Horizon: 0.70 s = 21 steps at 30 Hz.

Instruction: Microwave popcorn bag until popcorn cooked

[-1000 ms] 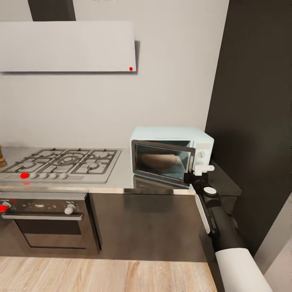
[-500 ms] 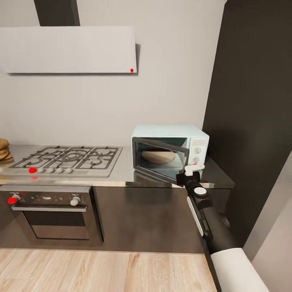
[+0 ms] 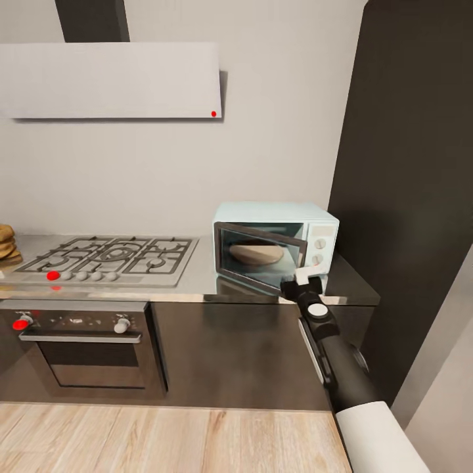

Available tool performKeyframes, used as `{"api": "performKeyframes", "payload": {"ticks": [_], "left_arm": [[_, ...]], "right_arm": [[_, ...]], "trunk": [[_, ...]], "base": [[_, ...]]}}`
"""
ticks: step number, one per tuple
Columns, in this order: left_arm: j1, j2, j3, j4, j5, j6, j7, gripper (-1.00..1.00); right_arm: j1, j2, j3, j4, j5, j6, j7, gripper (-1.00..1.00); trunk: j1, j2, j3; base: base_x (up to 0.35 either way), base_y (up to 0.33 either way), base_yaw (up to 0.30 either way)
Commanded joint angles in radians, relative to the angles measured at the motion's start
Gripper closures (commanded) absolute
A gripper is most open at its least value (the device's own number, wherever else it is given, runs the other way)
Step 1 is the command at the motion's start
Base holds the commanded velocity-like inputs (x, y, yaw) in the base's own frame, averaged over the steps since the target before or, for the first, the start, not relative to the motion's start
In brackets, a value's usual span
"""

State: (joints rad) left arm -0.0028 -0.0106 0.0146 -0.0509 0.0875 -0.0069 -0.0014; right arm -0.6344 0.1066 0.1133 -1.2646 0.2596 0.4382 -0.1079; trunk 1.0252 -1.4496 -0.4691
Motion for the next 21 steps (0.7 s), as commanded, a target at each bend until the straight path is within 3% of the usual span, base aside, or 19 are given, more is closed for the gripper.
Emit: {"api": "performKeyframes", "payload": {"ticks": [1,2,3,7,16,21], "left_arm": [[0.0,0.0,0.001,0.0,0.009,-0.001,0.0,-1.0],[0.0,0.0,0.001,0.0,0.009,-0.001,0.0,-1.0],[0.0,0.0,0.001,0.0,0.009,-0.001,0.0,-1.0],[0.0,0.0,0.001,-0.001,0.009,-0.001,0.0,-1.0],[0.0,0.0,0.002,-0.001,0.009,-0.001,0.0,-1.0],[0.0,0.0,0.002,-0.001,0.009,-0.007,0.0,-1.0]], "right_arm": [[-0.001,-0.001,0.002,-0.001,0.0,0.008,0.003,-1.0],[-0.001,-0.001,0.002,-0.001,-0.006,0.008,0.008,-1.0],[-0.001,-0.001,0.002,-0.001,-0.146,0.008,0.027,-1.0],[-0.001,-0.002,0.002,-0.002,-0.15,0.024,0.028,-1.0],[0.015,-0.013,0.0,-0.069,-0.151,0.18,0.037,-1.0],[0.037,-0.013,0.0,-0.11,-0.149,0.193,0.037,-1.0]], "trunk": [[0.0,-0.001,-0.001],[0.0,-0.001,-0.001],[0.0,-0.001,-0.001],[0.0,-0.001,-0.001],[0.0,-0.001,-0.001],[0.0,-0.001,-0.001]], "base": [[0.0,0.0,0.0],[0.0,0.0,0.0],[0.0,0.0,0.0],[0.0,0.0,0.0],[0.0,0.0,0.0],[-0.22,0.0,0.0]]}}
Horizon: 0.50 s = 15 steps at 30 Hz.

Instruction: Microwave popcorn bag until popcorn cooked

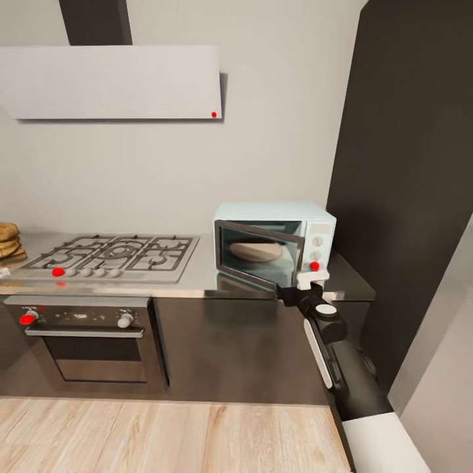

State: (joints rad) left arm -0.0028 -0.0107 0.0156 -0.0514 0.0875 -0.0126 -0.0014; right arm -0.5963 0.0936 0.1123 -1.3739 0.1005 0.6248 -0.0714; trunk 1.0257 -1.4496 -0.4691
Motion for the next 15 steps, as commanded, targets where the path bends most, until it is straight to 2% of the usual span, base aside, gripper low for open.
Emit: {"api": "performKeyframes", "payload": {"ticks": [1,3,7,9,12,15], "left_arm": [[0.0,0.0,0.001,0.0,0.009,-0.02,0.0,-1.0],[0.0,0.0,0.002,0.002,0.01,-0.066,0.0,-1.0],[0.0,0.0,0.002,0.002,0.012,-0.077,0.0,-1.0],[0.0,0.0,0.002,0.002,0.012,-0.078,0.0,-1.0],[0.0,0.0,0.003,0.002,0.012,-0.078,0.0,-1.0],[0.0,0.0,0.002,0.002,0.012,-0.078,0.0,-1.0]], "right_arm": [[0.0,0.0,0.001,-0.002,0.011,0.007,0.0,-1.0],[0.0,0.0,0.001,0.0,0.011,0.008,-0.001,-1.0],[0.0,-0.001,-0.002,0.007,0.013,-0.004,-0.007,-1.0],[0.0,-0.002,-0.017,0.012,0.011,-0.008,-0.01,-1.0],[0.0,-0.009,-0.125,0.022,0.011,-0.012,-0.002,-1.0],[0.0,-0.029,-0.179,0.024,0.009,-0.02,0.0,-1.0]], "trunk": [[-0.001,-0.001,-0.001],[-0.001,-0.001,-0.001],[-0.001,-0.001,-0.001],[-0.001,-0.001,-0.001],[-0.001,-0.001,-0.001],[-0.001,-0.001,-0.001]], "base": [[-0.32,0.0,0.0],[-0.158,0.0,0.0],[-0.021,0.0,0.0],[-0.003,0.0,0.0],[0.0,0.0,0.0],[0.0,0.0,0.0]]}}
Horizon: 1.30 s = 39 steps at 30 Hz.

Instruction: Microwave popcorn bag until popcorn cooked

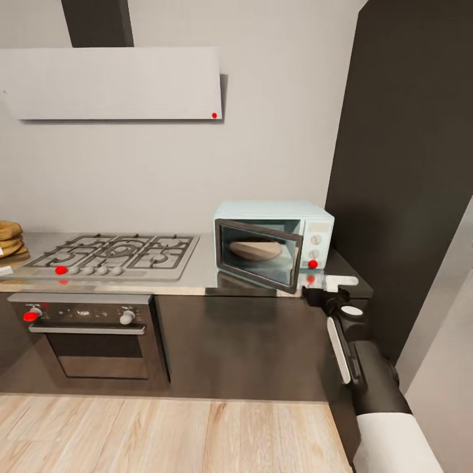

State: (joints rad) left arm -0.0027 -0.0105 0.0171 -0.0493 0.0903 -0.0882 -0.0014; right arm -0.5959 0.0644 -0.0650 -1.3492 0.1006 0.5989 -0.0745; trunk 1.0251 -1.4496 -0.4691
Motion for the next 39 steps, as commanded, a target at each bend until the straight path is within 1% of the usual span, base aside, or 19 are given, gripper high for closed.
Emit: {"api": "performKeyframes", "payload": {"ticks": [1,3,9,30,31,36,39], "left_arm": [[0.0,0.0,0.001,0.0,0.009,-0.002,0.0,-1.0],[0.0,-0.001,0.001,0.0,0.009,-0.003,0.001,-1.0],[0.0,-0.002,0.0,0.0,0.009,-0.002,0.0,-1.0],[0.0,0.0,-0.001,0.0,0.009,-0.003,0.0,-1.0],[0.0,0.0,0.0,0.0,0.009,-0.004,0.0,-1.0],[0.0,0.0,0.001,-0.004,0.009,-0.004,0.0,-1.0],[0.0,0.0,0.0,-0.004,0.009,-0.004,0.0,-1.0]], "right_arm": [[-0.001,-0.011,-0.014,-0.001,0.009,0.003,0.004,-1.0],[-0.001,-0.016,-0.021,-0.001,0.014,0.001,0.004,-1.0],[-0.001,-0.018,-0.022,-0.001,0.023,0.001,0.004,-1.0],[-0.001,-0.018,-0.024,-0.002,0.024,0.001,0.001,-1.0],[0.0,-0.014,-0.079,-0.002,0.044,0.001,0.0,-1.0],[-0.001,-0.007,-0.071,-0.006,0.134,0.001,-0.004,-1.0],[-0.001,-0.006,-0.073,-0.007,0.157,0.001,-0.004,-1.0]], "trunk": [[0.0,-0.001,-0.001],[0.0,-0.001,-0.001],[0.0,-0.001,-0.001],[0.0,-0.001,-0.001],[0.0,0.0,-0.001],[0.0,0.0,-0.001],[0.0,0.0,-0.001]], "base": [[0.0,0.0,0.0],[0.0,0.0,0.0],[0.049,0.0,0.0],[0.311,0.0,0.0],[0.0,0.0,0.0],[0.0,0.0,0.0],[0.0,0.0,0.0]]}}
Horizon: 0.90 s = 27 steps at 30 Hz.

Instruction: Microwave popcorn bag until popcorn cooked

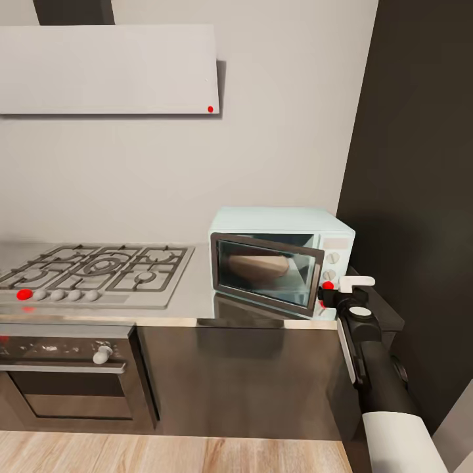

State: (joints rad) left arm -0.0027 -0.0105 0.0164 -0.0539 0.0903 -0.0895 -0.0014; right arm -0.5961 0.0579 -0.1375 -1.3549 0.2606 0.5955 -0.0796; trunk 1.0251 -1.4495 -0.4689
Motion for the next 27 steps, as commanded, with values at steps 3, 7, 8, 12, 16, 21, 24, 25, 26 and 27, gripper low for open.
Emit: {"api": "performKeyframes", "payload": {"ticks": [3,7,8,12,16,21,24,25,26,27], "left_arm": [[0.0,0.0,0.001,0.0,0.009,-0.002,0.0,-1.0],[0.0,0.0,0.0,0.0,0.009,-0.002,0.0,-1.0],[0.0,0.0,0.0,0.0,0.009,-0.002,0.0,-1.0],[0.0,0.0,0.0,0.0,0.009,-0.002,0.0,-1.0],[0.0,0.0,0.0,0.0,0.009,-0.002,0.0,-1.0],[0.0,0.0,0.0,0.0,0.009,-0.002,0.0,-1.0],[0.0,0.0,0.0,0.0,0.009,-0.002,0.0,-1.0],[0.0,0.0,0.0,0.0,0.009,-0.002,0.0,-1.0],[0.0,0.0,0.0,0.0,0.009,-0.002,0.0,-1.0],[0.0,0.0,0.0,0.0,0.009,-0.002,0.0,-1.0]], "right_arm": [[0.0,0.001,-0.001,-0.001,-0.004,0.004,0.001,-1.0],[-0.001,-0.001,-0.001,-0.001,-0.024,0.004,0.001,-1.0],[-0.001,-0.001,-0.001,-0.001,-0.03,0.004,0.001,-1.0],[0.0,-0.001,-0.001,-0.001,-0.052,0.004,0.001,-1.0],[-0.001,-0.001,-0.001,0.0,-0.103,0.0,0.001,-1.0],[-0.001,-0.001,-0.001,0.0,-0.104,0.0,0.002,-1.0],[-0.001,-0.001,-0.001,0.0,-0.104,-0.001,0.002,-1.0],[-0.001,-0.001,-0.001,0.0,-0.104,-0.001,0.002,-1.0],[-0.001,-0.001,-0.001,0.0,-0.104,-0.001,0.002,-1.0],[-0.001,-0.001,-0.001,0.0,-0.104,-0.001,0.002,-1.0]], "trunk": [[0.0,-0.001,-0.001],[0.0,-0.001,-0.001],[0.0,-0.001,-0.001],[0.0,-0.001,-0.001],[0.0,-0.001,-0.001],[0.0,-0.001,-0.001],[0.0,-0.001,-0.001],[0.0,-0.001,-0.001],[0.0,-0.001,-0.001],[0.0,-0.001,-0.001]], "base": [[0.0,-0.01,0.0],[0.0,-0.183,0.0],[0.0,-0.116,0.0],[0.0,-0.037,0.0],[0.0,-0.003,0.0],[0.06,0.0,0.0],[0.196,0.0,0.0],[0.111,0.0,0.0],[0.057,0.0,0.0],[0.036,0.0,0.0]]}}
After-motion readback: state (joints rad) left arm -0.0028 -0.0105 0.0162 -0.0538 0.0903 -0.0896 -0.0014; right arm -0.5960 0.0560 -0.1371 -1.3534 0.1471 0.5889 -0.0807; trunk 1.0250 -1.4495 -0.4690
